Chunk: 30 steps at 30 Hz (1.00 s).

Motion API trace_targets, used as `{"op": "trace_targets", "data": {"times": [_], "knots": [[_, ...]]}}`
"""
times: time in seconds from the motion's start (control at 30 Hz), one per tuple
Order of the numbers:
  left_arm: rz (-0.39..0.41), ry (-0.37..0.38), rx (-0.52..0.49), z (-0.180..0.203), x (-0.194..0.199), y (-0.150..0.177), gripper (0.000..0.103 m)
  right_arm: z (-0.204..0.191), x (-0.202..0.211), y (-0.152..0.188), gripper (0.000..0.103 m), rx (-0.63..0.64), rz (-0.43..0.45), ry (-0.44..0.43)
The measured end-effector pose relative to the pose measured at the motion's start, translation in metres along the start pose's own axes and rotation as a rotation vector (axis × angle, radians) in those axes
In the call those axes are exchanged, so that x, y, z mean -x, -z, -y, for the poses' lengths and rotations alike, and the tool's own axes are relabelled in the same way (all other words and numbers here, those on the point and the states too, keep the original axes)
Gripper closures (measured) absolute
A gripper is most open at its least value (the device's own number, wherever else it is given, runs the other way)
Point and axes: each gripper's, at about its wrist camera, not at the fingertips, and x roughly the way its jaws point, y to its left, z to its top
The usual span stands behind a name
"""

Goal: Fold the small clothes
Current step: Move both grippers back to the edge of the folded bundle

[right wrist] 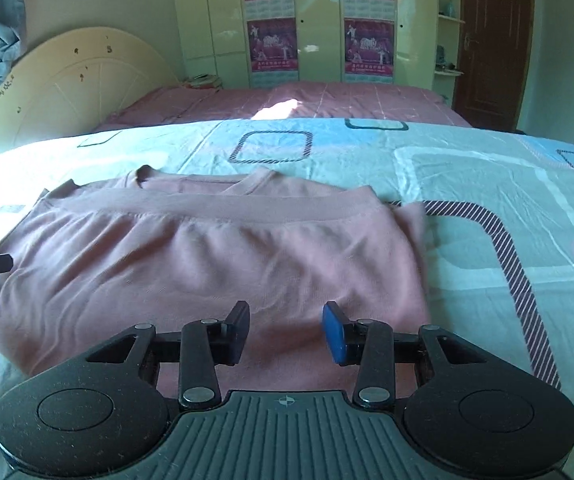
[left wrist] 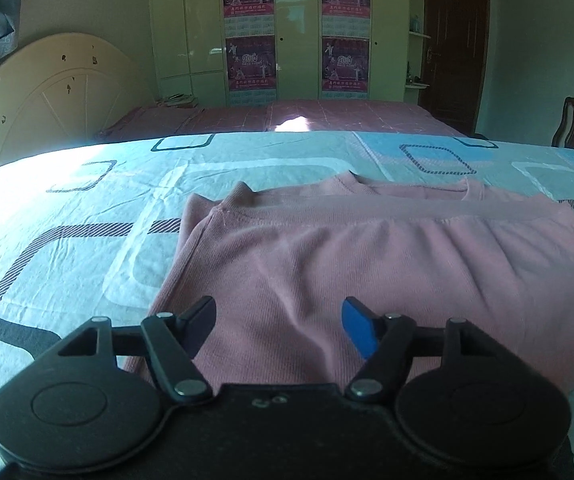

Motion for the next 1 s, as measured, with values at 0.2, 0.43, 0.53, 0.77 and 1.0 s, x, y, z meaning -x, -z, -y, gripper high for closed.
{"op": "trace_targets", "data": {"times": [0.2,0.43,0.53,0.77,1.0], "knots": [[-0.1,-0.017,0.054,-0.012,-0.015,0.019,0.027,0.017,-0.001,0.026,0.063,-0.012,-0.076,0.071],[-0.103,-0.004,0.059,-0.016,-0.016,0.02,0.025,0.027,0.01,0.038,0.063,-0.003,-0.088,0.136],[-0.109,0.003,0.068,-0.017,-0.016,0.019,0.025,0.025,0.01,0.04,0.063,0.001,-0.089,0.149],[-0.155,-0.001,0.057,-0.016,-0.016,0.011,0.025,0.006,0.02,0.02,0.062,-0.085,-0.078,0.098],[-0.175,-0.001,0.047,-0.014,-0.012,0.007,0.023,-0.051,0.012,0.005,0.062,-0.024,-0.051,0.014]]}}
